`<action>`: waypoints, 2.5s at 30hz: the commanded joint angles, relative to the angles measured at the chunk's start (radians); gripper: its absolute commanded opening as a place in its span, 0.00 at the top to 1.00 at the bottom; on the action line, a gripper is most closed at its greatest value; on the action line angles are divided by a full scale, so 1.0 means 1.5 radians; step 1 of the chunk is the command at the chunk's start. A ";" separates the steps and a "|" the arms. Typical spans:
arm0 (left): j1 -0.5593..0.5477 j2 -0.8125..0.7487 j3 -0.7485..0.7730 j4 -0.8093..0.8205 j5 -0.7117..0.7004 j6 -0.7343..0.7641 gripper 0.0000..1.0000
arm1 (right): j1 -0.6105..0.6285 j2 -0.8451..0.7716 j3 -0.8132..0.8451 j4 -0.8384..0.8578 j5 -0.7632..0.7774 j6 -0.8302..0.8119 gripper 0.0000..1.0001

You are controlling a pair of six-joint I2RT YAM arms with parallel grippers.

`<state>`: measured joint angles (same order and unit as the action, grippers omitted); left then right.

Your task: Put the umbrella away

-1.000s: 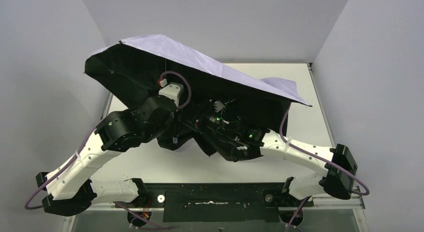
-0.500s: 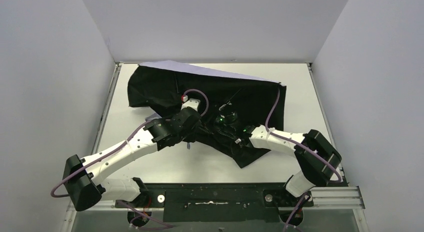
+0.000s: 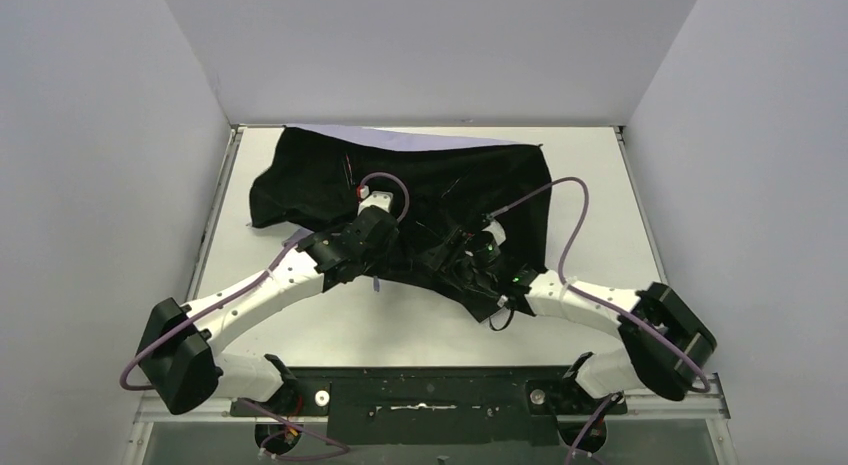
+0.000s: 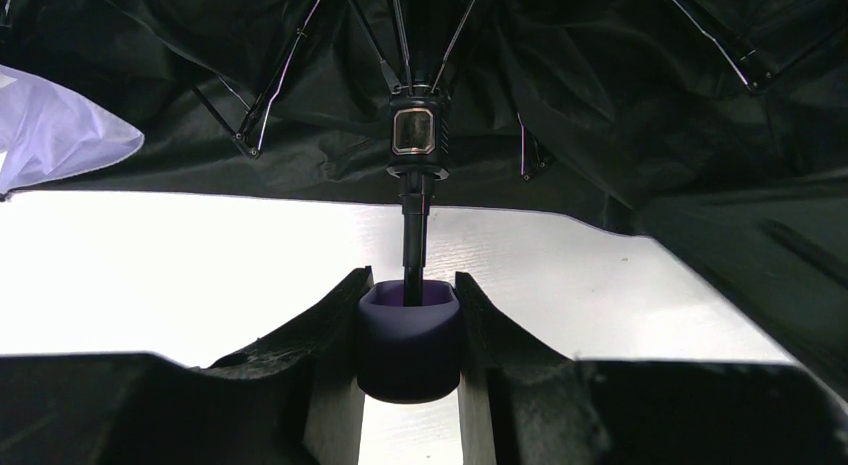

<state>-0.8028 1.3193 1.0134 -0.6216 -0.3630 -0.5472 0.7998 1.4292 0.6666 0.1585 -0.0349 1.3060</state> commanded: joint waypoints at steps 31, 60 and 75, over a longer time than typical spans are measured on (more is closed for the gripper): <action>-0.004 0.086 -0.056 0.197 0.193 0.179 1.00 | -0.012 -0.463 0.292 -0.648 0.418 -0.563 0.23; -0.033 0.057 -0.109 0.163 0.211 0.248 1.00 | -0.529 0.105 0.630 -0.609 -0.222 -0.746 0.39; -0.046 0.062 -0.104 0.171 0.202 0.241 1.00 | -0.423 0.289 0.496 -0.443 -0.213 -0.723 0.57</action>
<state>-0.8562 1.4277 0.8494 -0.3725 -0.0906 -0.1978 0.0765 1.8362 1.4147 -0.5983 -0.3519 0.2352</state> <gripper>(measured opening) 0.282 0.439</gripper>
